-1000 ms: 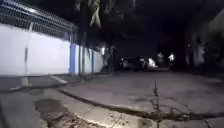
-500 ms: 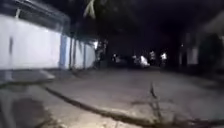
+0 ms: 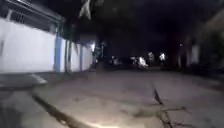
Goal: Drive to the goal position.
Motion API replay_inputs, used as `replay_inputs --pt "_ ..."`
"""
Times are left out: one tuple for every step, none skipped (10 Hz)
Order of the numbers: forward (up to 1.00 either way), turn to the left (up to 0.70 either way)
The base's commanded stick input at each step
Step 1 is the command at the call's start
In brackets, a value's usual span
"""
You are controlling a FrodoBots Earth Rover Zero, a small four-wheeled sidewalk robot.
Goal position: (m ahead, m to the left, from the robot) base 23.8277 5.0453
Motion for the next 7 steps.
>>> replay_inputs --pt "0.70 0.00" --pt "0.70 0.00" --pt "0.70 0.00" --pt "0.70 -0.04" --pt "0.70 -0.20" --pt "0.70 -0.35" --pt "0.70 -0.35"
